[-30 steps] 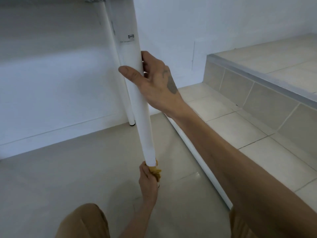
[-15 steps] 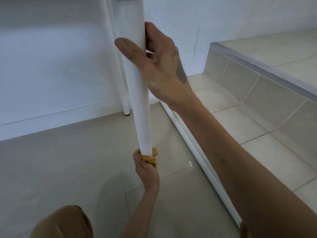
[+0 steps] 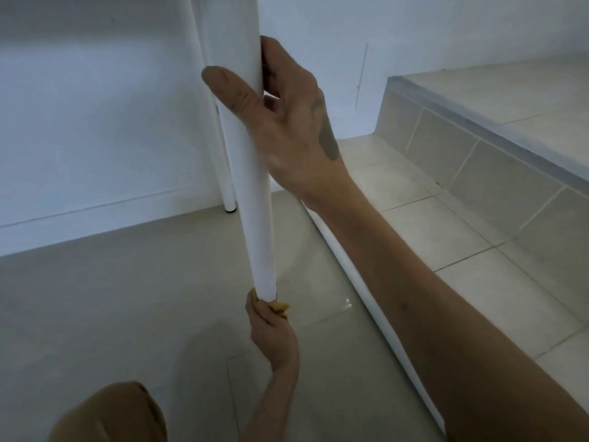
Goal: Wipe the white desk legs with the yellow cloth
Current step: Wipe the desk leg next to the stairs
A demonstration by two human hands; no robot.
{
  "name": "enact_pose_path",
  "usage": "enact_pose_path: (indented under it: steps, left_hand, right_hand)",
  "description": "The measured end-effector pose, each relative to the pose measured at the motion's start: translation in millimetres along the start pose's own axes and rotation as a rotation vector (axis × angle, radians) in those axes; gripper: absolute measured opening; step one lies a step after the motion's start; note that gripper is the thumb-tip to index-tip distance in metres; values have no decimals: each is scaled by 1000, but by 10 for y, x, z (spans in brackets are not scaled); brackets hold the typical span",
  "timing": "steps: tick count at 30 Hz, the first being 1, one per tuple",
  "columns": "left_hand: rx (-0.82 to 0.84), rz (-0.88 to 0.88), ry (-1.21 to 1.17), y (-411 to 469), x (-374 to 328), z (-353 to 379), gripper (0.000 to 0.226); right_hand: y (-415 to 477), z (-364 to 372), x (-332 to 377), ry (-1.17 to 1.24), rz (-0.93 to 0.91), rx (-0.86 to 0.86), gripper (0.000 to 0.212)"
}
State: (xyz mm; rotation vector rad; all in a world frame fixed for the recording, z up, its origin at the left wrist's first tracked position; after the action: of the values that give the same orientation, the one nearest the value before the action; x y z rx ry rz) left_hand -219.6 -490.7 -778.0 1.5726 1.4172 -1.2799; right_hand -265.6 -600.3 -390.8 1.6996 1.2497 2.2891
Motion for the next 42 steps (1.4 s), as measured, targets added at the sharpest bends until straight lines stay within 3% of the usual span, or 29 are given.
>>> enact_pose_path:
  steps: [4, 7, 11, 16, 19, 23, 25, 29, 32, 35, 37, 39, 42]
  left_hand:
    - [105, -215, 132, -81, 544, 125, 38]
    - [206, -351, 74, -82, 649, 132, 36]
    - [281, -465, -123, -240, 497, 6, 37]
    - [534, -731, -503, -456, 339, 48, 48]
    - [678, -769, -660, -417, 48, 48, 45]
    - [927, -725, -683, -453, -266, -42, 42]
    - [1005, -705, -633, -473, -293, -73, 38]
    - [1084, -638, -490, -390, -244, -91, 45]
    - [1118, -590, -406, -295, -214, -97, 49]
    - [1149, -532, -333, -237, -287, -106, 42]
    - [1083, -404, -184, -133, -365, -152, 29]
    - [881, -144, 92, 109, -478, -262, 14]
    - [578, 246, 382, 338, -846, -469, 35]
  right_hand:
    - [-24, 14, -17, -7, 30, 20, 37]
    - [-15, -11, -18, -37, 24, 18, 37]
    - [-49, 3, -41, -26, 45, 20, 37]
    - [-116, -20, -151, 11, 158, 68, 31]
    - [-300, -133, -416, 25, 280, 96, 26]
    - [-842, -568, -1047, -7, 482, -10, 20]
    - [-1267, -827, -1514, -103, 670, -61, 20]
    - [-2087, -1024, -2239, -309, 1035, 56, 62]
    - [-2473, -953, -2414, -90, 1221, 113, 75]
    - [-2600, -895, -2424, 125, 1294, 137, 62]
    - [-2605, -898, -2408, 141, 1303, 136, 49]
    - [-2580, -948, -2382, 142, 1306, 85, 44]
    - [-2543, -1076, -2322, 189, 1297, -110, 35]
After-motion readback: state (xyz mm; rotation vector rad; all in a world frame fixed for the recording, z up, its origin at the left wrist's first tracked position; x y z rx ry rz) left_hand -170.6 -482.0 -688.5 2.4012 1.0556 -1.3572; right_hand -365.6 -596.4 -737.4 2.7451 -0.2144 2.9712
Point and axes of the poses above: each hand's wrist, its own y-axis towards the middle knuckle, its own z-axis out of the palm, x = y × z, the point moved 9 cm from there along y, towards the middle knuckle, and after that the axes turned 12 degrees about y, right-handed, at the moved point
